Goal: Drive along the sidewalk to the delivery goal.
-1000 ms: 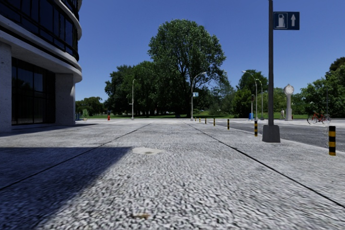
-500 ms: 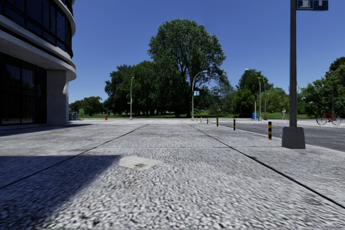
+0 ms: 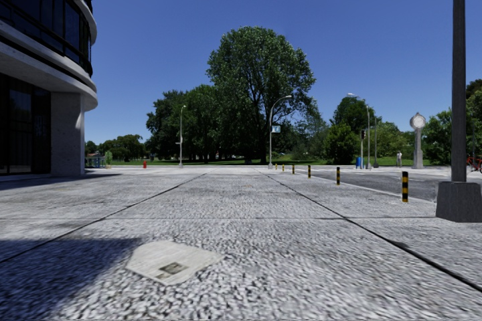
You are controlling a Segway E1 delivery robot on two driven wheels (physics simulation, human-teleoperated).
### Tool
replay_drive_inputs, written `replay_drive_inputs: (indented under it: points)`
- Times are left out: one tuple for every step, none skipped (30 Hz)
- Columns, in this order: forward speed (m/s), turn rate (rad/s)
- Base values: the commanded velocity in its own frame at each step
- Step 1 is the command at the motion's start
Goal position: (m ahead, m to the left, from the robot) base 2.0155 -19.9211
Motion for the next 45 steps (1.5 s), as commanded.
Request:
replay_drive_inputs:
  points:
    - [2.0, 0.0]
    - [2.0, 0.0]
    - [2.0, 0.0]
    - [2.0, 0.0]
    - [2.0, 0.0]
    - [2.0, 0.0]
    - [2.0, 0.0]
    - [2.0, 0.0]
    - [2.0, 0.0]
    - [2.0, 0.0]
    - [2.0, 0.0]
    - [2.0, 0.0]
    - [2.0, 0.0]
    - [2.0, 0.0]
    - [2.0, 0.0]
    - [2.0, 0.0]
    - [2.0, 0.0]
    - [2.0, 0.0]
    - [2.0, 0.0]
    - [2.0, 0.0]
    - [2.0, 0.0]
    - [2.0, 0.0]
    - [2.0, 0.0]
    - [2.0, 0.0]
    - [2.0, 0.0]
    - [2.0, 0.0]
    - [2.0, 0.0]
    - [2.0, 0.0]
    - [2.0, 0.0]
    - [2.0, 0.0]
    - [2.0, 0.0]
    - [2.0, 0.0]
    - [2.0, 0.0]
    - [2.0, 0.0]
    - [2.0, 0.0]
    - [2.0, 0.0]
    - [2.0, 0.0]
    - [2.0, 0.0]
    - [2.0, 0.0]
    - [2.0, 0.0]
    - [2.0, 0.0]
    - [2.0, 0.0]
    - [2.0, 0.0]
    - [2.0, 0.0]
    - [2.0, 0.0]
